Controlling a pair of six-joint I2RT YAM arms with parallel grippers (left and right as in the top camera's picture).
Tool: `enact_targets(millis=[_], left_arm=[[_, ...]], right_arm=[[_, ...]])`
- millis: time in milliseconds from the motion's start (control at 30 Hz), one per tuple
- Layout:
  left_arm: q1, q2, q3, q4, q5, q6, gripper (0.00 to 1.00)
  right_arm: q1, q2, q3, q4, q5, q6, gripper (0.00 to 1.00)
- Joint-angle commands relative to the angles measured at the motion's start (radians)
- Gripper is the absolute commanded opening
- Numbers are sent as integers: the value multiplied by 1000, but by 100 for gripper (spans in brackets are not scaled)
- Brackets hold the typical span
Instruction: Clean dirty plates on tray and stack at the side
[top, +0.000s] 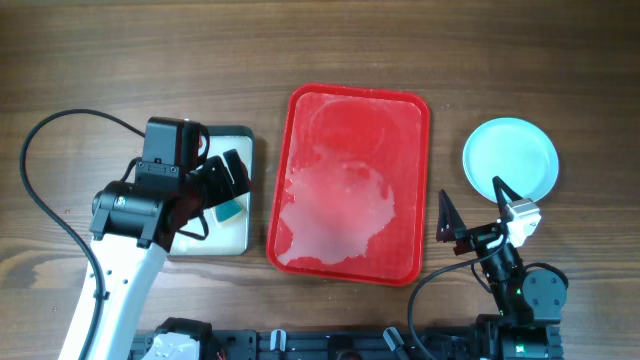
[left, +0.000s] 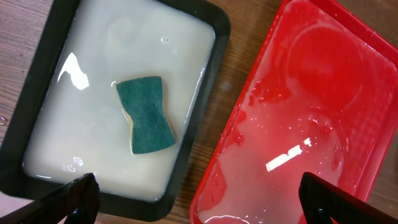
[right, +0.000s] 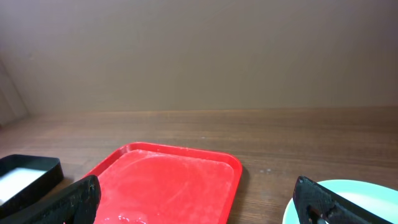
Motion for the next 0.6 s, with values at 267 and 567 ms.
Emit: enact_targets(millis=[267, 567], left_arm=[[4, -58, -4, 3, 8, 5, 100], [211, -730, -421, 409, 2, 7, 100]], right_arm=[[6, -8, -8, 5, 3, -11, 99], [6, -8, -8, 5, 3, -11, 100]])
